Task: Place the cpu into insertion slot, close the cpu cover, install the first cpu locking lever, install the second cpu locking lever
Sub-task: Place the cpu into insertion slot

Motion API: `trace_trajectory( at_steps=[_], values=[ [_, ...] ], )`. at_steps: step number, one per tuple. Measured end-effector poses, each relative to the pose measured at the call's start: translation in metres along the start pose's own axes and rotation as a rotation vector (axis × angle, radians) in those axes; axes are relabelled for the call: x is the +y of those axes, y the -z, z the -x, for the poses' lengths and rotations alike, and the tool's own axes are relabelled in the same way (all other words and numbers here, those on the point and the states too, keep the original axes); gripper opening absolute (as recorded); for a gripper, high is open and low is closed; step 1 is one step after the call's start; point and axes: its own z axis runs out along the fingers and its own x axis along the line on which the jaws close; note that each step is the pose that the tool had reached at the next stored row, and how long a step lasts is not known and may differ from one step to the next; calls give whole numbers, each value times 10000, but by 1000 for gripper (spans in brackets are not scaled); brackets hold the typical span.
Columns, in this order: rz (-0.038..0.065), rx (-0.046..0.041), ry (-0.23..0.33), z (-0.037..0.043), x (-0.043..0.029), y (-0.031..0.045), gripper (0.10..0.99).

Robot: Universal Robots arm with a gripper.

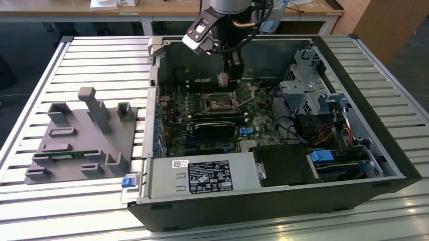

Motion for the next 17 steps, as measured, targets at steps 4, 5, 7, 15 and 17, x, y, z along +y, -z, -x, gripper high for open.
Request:
trace_trajectory(
  at_steps=[4, 5, 7, 15, 17],
  values=[
    [1, -10, -83, -3, -8, -72, 525],
    [1, -12, -101, -4, -9, -90, 525],
    [2, -14, -127, -4, -14, -127, 525],
    [9, -40, -366, -18, -30, -289, 525],
    [8, -41, -368, -18, -35, -326, 525]
  ],
)
